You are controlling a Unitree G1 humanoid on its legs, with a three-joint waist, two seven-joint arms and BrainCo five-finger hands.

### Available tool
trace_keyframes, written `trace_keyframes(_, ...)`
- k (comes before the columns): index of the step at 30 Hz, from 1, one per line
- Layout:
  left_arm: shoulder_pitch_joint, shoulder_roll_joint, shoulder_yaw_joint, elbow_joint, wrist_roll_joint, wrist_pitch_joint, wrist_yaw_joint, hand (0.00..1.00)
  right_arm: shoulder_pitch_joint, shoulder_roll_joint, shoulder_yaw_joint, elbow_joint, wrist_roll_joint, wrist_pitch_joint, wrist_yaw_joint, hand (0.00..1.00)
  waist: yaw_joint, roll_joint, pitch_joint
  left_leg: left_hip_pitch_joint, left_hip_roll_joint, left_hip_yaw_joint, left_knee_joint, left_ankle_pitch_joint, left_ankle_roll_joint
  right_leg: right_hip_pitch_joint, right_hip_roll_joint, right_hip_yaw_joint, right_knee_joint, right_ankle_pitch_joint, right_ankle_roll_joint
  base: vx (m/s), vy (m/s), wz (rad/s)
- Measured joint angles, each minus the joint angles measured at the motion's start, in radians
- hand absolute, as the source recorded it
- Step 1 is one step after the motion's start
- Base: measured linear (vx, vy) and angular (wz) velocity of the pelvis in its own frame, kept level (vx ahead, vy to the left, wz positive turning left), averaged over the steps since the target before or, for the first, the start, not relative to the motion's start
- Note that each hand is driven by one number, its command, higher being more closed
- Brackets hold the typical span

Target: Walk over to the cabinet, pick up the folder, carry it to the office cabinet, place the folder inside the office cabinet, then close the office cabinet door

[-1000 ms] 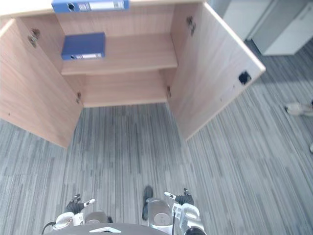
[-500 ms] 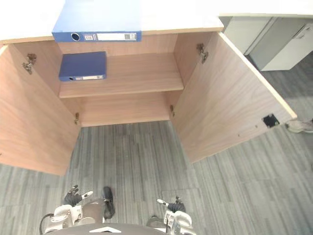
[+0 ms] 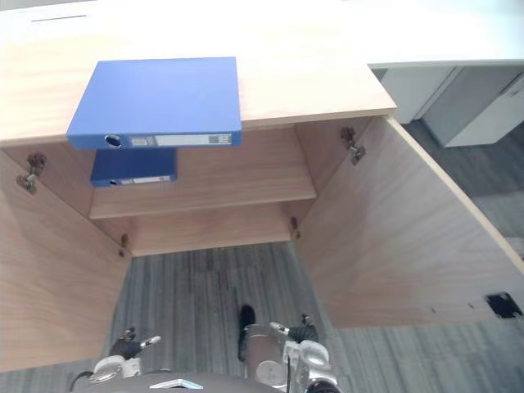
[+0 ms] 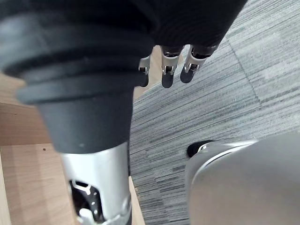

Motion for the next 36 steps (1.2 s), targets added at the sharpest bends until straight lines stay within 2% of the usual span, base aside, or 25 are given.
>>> trace_keyframes(1,-0.001,-0.002,0.011,-0.005,0.002,0.000,-0.002,0.00,0.000,0.003,-0.004,-0.001,0.000,0.000,0.000,0.00,-0.003,0.000,0.002,-0.009,0.009,-0.002,0.043,0.002,-0.004,0.014,0.000,-0.003,-0.002,-0.014,0.003,0.27,-0.173,0.40)
trace_keyframes(3,-0.003,-0.004,0.060,-0.037,0.015,0.000,-0.001,0.00,0.027,0.009,-0.010,-0.025,0.005,0.006,-0.002,0.00,0.000,-0.022,0.015,-0.137,0.084,0.001,0.394,-0.002,-0.017,0.117,-0.007,-0.040,-0.043,-0.055,-0.009,0.25,-0.178,0.58)
trace_keyframes(5,0.000,-0.013,0.080,-0.061,0.018,0.000,-0.001,0.00,0.050,0.010,-0.011,-0.038,0.009,0.018,-0.003,0.00,0.023,-0.023,0.015,-0.206,0.122,0.044,0.543,-0.016,0.001,0.180,-0.006,-0.055,-0.075,-0.067,-0.015,0.19,-0.080,0.24)
trace_keyframes(6,0.004,-0.016,0.087,-0.072,0.018,0.000,0.000,0.00,0.052,0.012,-0.011,-0.038,0.014,0.021,-0.003,0.00,0.028,-0.023,0.013,-0.237,0.129,0.071,0.551,-0.030,0.014,0.205,-0.007,-0.057,-0.097,-0.069,-0.012,0.21,-0.036,0.04)
trace_keyframes(9,0.003,-0.014,0.093,-0.072,0.018,0.000,0.000,0.00,0.051,0.028,-0.013,-0.038,0.023,0.023,-0.003,0.00,0.037,-0.024,0.012,-0.288,0.117,0.091,0.419,-0.033,0.023,0.222,-0.008,-0.044,-0.115,-0.061,0.001,0.17,0.055,-0.21)
trace_keyframes(10,0.002,-0.013,0.093,-0.071,0.018,0.000,0.000,0.00,0.051,0.034,-0.014,-0.039,0.023,0.023,-0.004,0.00,0.039,-0.025,0.012,-0.290,0.102,0.081,0.315,-0.025,0.025,0.227,-0.010,-0.029,-0.114,-0.061,0.008,0.24,0.173,-0.35)
trace_keyframes(12,0.003,-0.016,0.091,-0.067,0.018,0.000,0.000,0.00,0.055,0.034,-0.016,-0.038,0.022,0.025,-0.004,0.00,0.039,-0.021,0.001,-0.270,0.076,0.067,0.139,0.077,0.027,0.232,-0.015,-0.007,-0.104,-0.073,0.033,0.21,0.208,-0.35)
trace_keyframes(14,0.004,0.006,0.083,-0.058,0.019,0.000,-0.001,0.00,0.065,0.057,-0.025,-0.033,0.022,0.033,-0.004,0.00,0.039,-0.065,-0.036,-0.230,0.015,0.080,0.076,0.102,0.034,0.252,-0.049,0.029,-0.154,-0.059,0.069,0.22,0.209,-0.25)
trace_keyframes(17,0.003,0.037,0.039,-0.029,0.020,0.002,-0.002,0.00,0.075,0.077,-0.036,-0.018,0.022,0.037,-0.004,0.00,0.032,-0.092,-0.051,-0.171,-0.037,0.080,0.018,0.106,0.042,0.313,-0.085,0.032,-0.227,-0.040,0.085,0.16,0.167,-0.01)
trace_keyframes(20,0.005,0.054,-0.028,-0.021,0.022,0.002,-0.002,0.00,0.068,0.077,-0.035,0.005,0.020,0.036,-0.002,0.00,0.032,-0.090,-0.058,-0.141,-0.065,0.071,-0.025,0.115,0.054,0.340,-0.096,0.033,-0.253,-0.039,0.086,0.07,0.088,0.04)
trace_keyframes(23,0.005,0.068,-0.065,-0.019,0.022,0.002,-0.002,0.00,0.063,0.072,-0.035,0.010,0.020,0.035,-0.002,0.00,0.030,-0.091,-0.059,-0.141,-0.068,0.047,-0.042,0.123,0.053,0.339,-0.093,0.028,-0.260,-0.037,0.085,0.01,0.000,0.07)
trace_keyframes(27,0.008,0.060,-0.113,-0.011,0.021,0.001,-0.001,0.00,0.047,0.034,-0.032,0.045,0.018,0.035,-0.003,0.00,0.026,-0.057,-0.065,-0.122,-0.072,0.000,-0.105,0.152,0.060,0.339,-0.083,0.027,-0.267,-0.025,0.081,-0.03,-0.030,0.00)
trace_keyframes(29,0.008,0.062,-0.113,-0.012,0.021,0.000,-0.001,0.00,0.048,0.033,-0.031,0.045,0.018,0.035,-0.004,0.00,0.024,-0.055,-0.066,-0.112,-0.071,-0.013,-0.116,0.155,0.063,0.342,-0.078,0.026,-0.268,-0.023,0.079,-0.05,-0.022,0.00)
trace_keyframes(33,0.012,0.069,-0.115,-0.048,0.021,-0.003,0.015,0.00,0.049,0.025,-0.015,0.044,0.002,0.035,-0.006,0.00,0.024,-0.068,-0.066,-0.099,-0.074,-0.029,-0.141,0.165,0.070,0.342,-0.077,0.026,-0.275,-0.009,0.081,-0.09,-0.002,-0.02)
trace_keyframes(36,0.053,0.089,-0.114,-0.236,0.021,-0.006,0.050,0.00,0.050,0.023,0.015,0.032,-0.013,0.035,-0.010,0.00,0.025,-0.082,-0.058,-0.101,-0.079,-0.032,-0.147,0.176,0.077,0.341,-0.081,0.027,-0.284,0.005,0.086,-0.09,0.010,0.00)
